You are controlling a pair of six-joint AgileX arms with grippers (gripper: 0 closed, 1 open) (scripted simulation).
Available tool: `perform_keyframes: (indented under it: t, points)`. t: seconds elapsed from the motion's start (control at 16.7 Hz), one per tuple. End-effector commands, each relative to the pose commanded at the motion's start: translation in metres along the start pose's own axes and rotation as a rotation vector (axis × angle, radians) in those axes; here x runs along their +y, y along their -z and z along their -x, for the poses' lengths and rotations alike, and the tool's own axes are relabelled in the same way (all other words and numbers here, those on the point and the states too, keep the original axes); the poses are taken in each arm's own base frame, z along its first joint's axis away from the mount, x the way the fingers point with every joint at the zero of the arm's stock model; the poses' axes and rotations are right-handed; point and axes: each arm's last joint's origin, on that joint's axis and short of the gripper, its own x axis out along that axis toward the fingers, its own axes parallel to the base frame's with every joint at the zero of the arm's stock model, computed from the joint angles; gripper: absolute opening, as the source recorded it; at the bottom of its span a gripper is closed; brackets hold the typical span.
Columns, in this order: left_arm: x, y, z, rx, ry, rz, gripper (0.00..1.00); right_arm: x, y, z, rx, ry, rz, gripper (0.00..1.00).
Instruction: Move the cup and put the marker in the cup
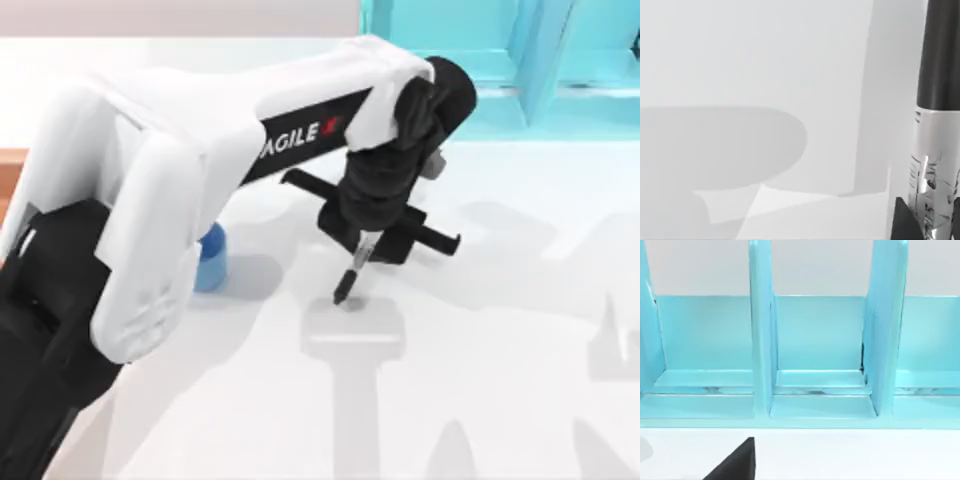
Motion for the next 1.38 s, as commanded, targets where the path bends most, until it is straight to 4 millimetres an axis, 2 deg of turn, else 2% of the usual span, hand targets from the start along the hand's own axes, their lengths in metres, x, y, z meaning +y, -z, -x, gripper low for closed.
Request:
perform_keyframes:
  t: [0.12, 0.36, 0.48, 0.6, 1.02, 1.38]
  points:
    - [-0.008, 0.013, 0.023, 0.001, 0.001, -0.003, 0.00, 0.000, 0.000, 0.000, 0.000, 0.000, 0.000, 1.00]
    - [-0.015, 0.045, 0.082, -0.027, 0.011, 0.003, 0.00, 0.000, 0.000, 0.000, 0.000, 0.000, 0.000, 1.00]
    - [-0.020, 0.061, 0.098, -0.017, 0.007, 0.003, 0.00, 0.000, 0.000, 0.000, 0.000, 0.000, 0.000, 1.00]
    - [-0.024, 0.069, 0.103, -0.010, 0.003, 0.001, 0.00, 0.000, 0.000, 0.000, 0.000, 0.000, 0.000, 1.00]
    - [-0.018, 0.066, 0.101, -0.050, 0.015, 0.004, 0.00, 0.000, 0.000, 0.000, 0.000, 0.000, 0.000, 1.00]
    - [0.014, 0.067, 0.090, -0.284, 0.073, 0.043, 0.00, 0.000, 0.000, 0.000, 0.000, 0.000, 0.000, 1.00]
